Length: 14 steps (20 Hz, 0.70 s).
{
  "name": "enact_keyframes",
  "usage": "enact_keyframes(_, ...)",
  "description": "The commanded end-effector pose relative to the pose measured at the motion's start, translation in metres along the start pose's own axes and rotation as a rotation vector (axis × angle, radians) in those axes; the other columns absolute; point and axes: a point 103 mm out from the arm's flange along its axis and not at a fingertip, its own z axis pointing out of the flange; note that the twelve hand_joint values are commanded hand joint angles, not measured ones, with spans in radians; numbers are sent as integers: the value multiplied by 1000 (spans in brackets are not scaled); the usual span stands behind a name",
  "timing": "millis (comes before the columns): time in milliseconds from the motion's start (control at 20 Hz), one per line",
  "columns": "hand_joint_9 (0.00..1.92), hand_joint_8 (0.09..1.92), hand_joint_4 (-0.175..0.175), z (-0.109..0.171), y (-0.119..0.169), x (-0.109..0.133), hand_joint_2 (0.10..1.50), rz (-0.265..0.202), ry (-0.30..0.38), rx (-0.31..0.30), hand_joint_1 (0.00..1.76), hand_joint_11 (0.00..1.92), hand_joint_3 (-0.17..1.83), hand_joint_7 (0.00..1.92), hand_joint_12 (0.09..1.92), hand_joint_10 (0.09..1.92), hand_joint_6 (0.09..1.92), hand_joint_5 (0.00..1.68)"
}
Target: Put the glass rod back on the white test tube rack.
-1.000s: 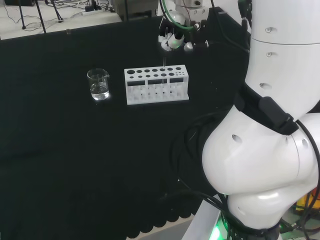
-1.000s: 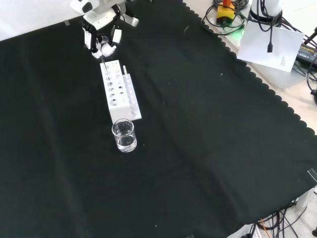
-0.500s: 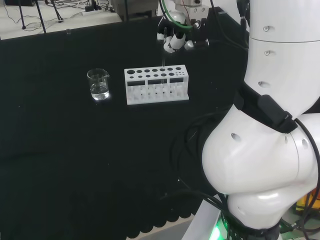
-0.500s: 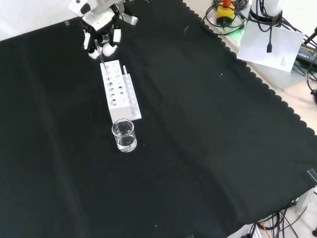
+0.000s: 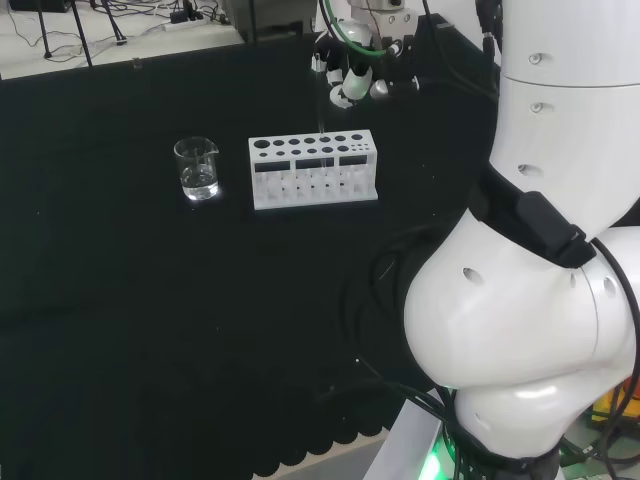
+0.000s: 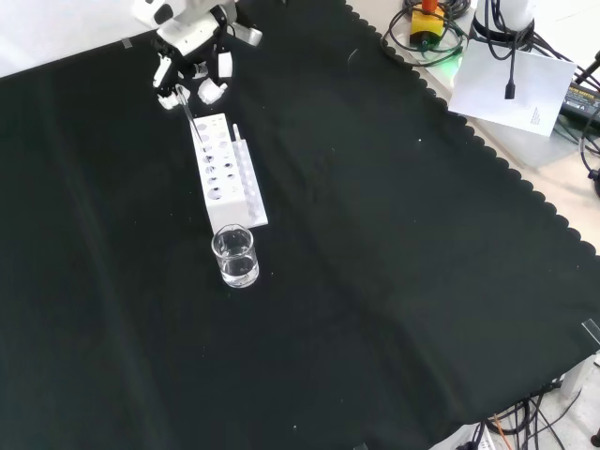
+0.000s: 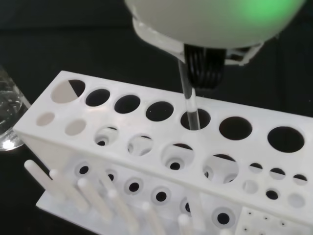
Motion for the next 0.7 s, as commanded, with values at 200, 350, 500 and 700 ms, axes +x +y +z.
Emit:
enact_keyframes(200, 1752, 841, -175, -14, -5, -1, 456, 15, -16, -17, 1405, 1919, 895, 1050, 991, 971, 953, 525)
enact_keyframes(350, 1756, 841, -175, -20, -5, 4, 455, 17, -20, -22, 1407, 1920, 895, 1055, 996, 976, 953, 531)
enact_keyframes(500, 1759, 839, -175, -26, -7, 11, 454, 12, -30, -37, 1407, 1920, 894, 1058, 999, 979, 953, 540)
enact_keyframes(700, 1763, 837, -175, -35, -6, 16, 455, 40, -68, -34, 1406, 1920, 894, 1065, 1006, 984, 956, 566)
